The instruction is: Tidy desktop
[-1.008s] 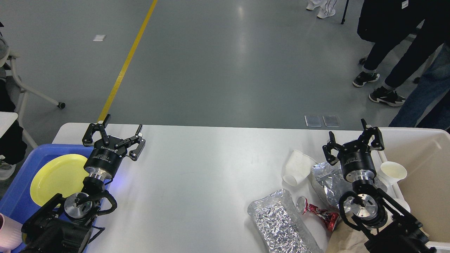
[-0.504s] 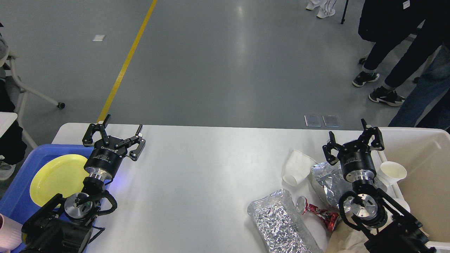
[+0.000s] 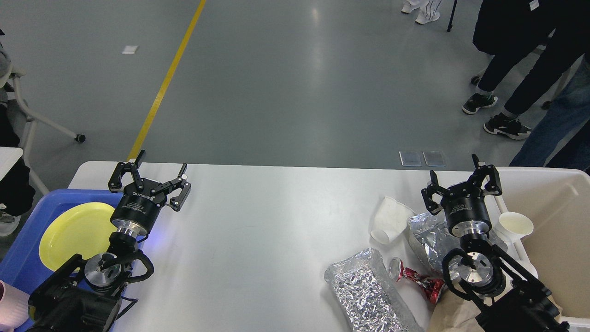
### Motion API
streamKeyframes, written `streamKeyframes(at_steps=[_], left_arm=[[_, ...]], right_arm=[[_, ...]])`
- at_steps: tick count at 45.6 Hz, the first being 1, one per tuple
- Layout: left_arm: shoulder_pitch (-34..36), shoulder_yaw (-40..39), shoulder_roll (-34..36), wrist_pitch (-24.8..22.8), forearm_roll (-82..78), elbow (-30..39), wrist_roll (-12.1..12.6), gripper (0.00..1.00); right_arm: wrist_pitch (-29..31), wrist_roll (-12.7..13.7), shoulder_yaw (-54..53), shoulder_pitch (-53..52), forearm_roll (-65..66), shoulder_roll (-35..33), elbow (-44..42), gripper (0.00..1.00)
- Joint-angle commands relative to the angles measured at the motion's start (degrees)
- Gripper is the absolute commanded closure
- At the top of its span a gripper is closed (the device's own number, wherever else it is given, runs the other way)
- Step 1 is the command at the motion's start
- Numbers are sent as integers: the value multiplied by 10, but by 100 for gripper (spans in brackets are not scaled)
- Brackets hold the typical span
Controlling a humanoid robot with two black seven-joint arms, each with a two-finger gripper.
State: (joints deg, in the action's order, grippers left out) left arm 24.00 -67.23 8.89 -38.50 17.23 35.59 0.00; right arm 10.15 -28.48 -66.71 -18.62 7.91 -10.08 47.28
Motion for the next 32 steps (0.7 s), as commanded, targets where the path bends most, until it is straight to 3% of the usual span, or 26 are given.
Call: streamKeyframes(at_steps=[1, 13, 25, 32], left_arm=[[0, 0, 1, 0, 0, 0, 0, 4], [0, 0, 1, 0, 0, 0, 0, 4], [0, 0, 1, 0, 0, 0, 0, 4], [0, 0, 0, 0, 0, 0, 0, 4]], right_arm=[[-4, 1, 0, -1, 0, 2, 0, 0], [-8, 5, 2, -39, -25, -8, -1, 0], [-7, 5, -3, -120, -93, -148, -3, 0], [-9, 5, -4, -137, -96, -215, -50, 0]])
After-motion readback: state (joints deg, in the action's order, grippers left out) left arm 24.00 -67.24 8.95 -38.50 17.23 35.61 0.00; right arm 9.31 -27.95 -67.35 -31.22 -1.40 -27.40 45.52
